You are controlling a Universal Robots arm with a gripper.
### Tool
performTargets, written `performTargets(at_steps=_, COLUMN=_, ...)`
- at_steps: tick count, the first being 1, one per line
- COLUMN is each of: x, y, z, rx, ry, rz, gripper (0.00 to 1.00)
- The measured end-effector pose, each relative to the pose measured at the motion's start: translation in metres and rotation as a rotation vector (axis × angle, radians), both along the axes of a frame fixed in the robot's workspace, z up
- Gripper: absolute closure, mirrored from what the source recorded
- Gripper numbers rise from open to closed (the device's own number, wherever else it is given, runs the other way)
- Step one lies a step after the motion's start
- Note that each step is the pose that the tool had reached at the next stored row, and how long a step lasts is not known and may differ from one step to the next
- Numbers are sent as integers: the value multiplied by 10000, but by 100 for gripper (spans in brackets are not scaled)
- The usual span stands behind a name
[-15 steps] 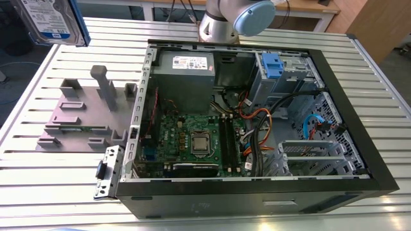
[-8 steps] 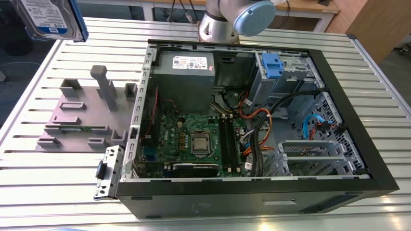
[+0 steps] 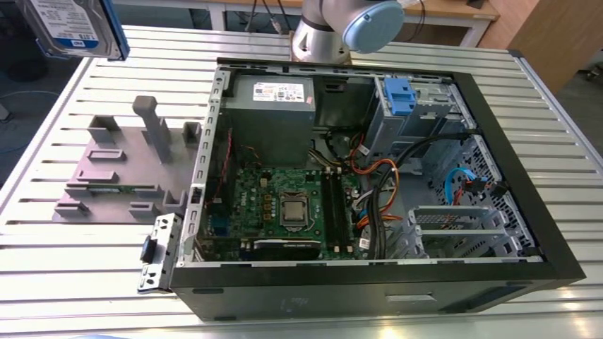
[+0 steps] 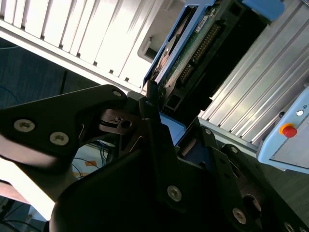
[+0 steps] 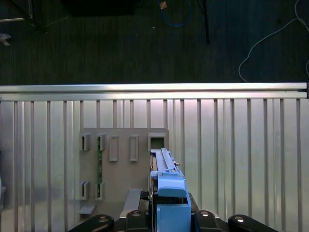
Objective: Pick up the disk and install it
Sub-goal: 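Pick up the disk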
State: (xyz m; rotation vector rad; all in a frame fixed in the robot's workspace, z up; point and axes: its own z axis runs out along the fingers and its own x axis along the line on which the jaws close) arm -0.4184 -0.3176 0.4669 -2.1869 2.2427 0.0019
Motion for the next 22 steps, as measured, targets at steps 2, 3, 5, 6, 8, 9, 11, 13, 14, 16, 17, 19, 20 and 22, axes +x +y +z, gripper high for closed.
performTargets(at_steps=2, x=0, y=0, z=4, rx=-1, ry=1, rz=0, gripper=63)
performTargets(at_steps=3, x=0, y=0, z=5, rx=0, ry=1, rz=0, gripper=63)
performTargets(at_steps=5, x=0, y=0, z=22, rx=0, ry=0, rz=0, gripper=63)
performTargets(at_steps=6, x=0, y=0, z=24, rx=0, ry=1, rz=0, gripper=63)
performTargets(at_steps=8, x=0, y=0, z=27, rx=0, ry=1, rz=0, gripper=63)
performTargets(at_steps=9, x=0, y=0, z=30, rx=-1, ry=2, rz=0, gripper=63)
performTargets(at_steps=11, x=0, y=0, z=37, rx=0, ry=1, rz=0, gripper=63)
performTargets(at_steps=13, x=0, y=0, z=46, rx=0, ry=1, rz=0, gripper=63)
performTargets(at_steps=14, x=0, y=0, z=51, rx=-1, ry=1, rz=0, gripper=63)
performTargets(at_steps=16, x=0, y=0, z=62, rx=-1, ry=1, rz=0, gripper=63)
performTargets(at_steps=17, x=0, y=0, z=68, rx=0, ry=1, rz=0, gripper=63)
performTargets(at_steps=19, x=0, y=0, z=77, rx=0, ry=0, rz=0, gripper=63)
performTargets(at_steps=20, x=0, y=0, z=82, rx=0, ry=1, rz=0, gripper=63)
performTargets(at_steps=22, x=0, y=0, z=92, rx=0, ry=1, rz=0, gripper=63)
